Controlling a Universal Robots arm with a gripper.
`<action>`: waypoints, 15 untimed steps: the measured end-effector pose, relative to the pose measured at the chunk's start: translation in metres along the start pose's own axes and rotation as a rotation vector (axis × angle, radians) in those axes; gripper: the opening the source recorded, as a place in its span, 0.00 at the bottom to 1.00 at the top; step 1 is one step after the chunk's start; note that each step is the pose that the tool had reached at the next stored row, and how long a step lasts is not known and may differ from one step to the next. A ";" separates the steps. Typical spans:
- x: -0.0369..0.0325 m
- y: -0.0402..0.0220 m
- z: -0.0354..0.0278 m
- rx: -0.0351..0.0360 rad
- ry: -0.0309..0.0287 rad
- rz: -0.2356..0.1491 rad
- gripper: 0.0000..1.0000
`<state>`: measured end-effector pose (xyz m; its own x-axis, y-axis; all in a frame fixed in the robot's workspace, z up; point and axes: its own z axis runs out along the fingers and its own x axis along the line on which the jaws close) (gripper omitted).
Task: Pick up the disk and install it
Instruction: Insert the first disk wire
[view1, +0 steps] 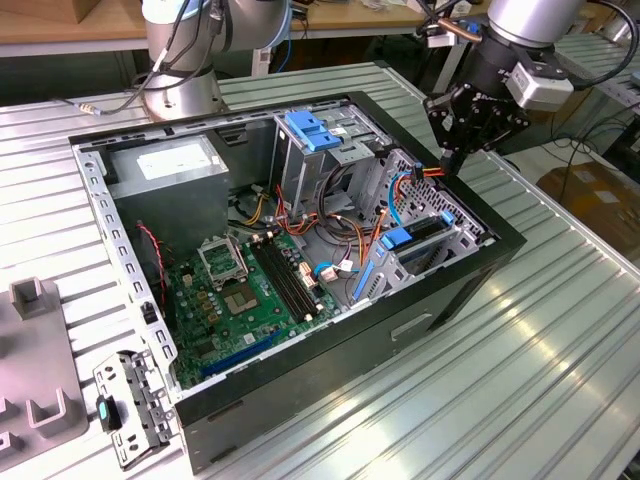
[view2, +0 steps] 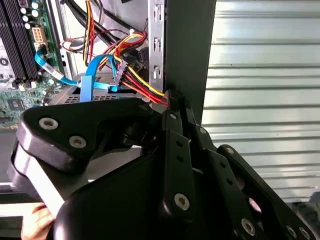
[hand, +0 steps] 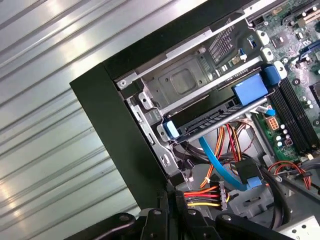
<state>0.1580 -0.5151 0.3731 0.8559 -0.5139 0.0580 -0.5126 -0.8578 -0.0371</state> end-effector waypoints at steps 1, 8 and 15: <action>0.0000 0.0000 0.0000 -0.0016 0.0010 0.028 0.17; -0.0017 0.0010 -0.0002 -0.0079 0.0050 0.134 0.17; -0.0035 0.0021 -0.0003 -0.0081 0.0052 0.140 0.17</action>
<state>0.1539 -0.5151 0.3731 0.7759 -0.6282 0.0580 -0.6272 -0.7780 -0.0371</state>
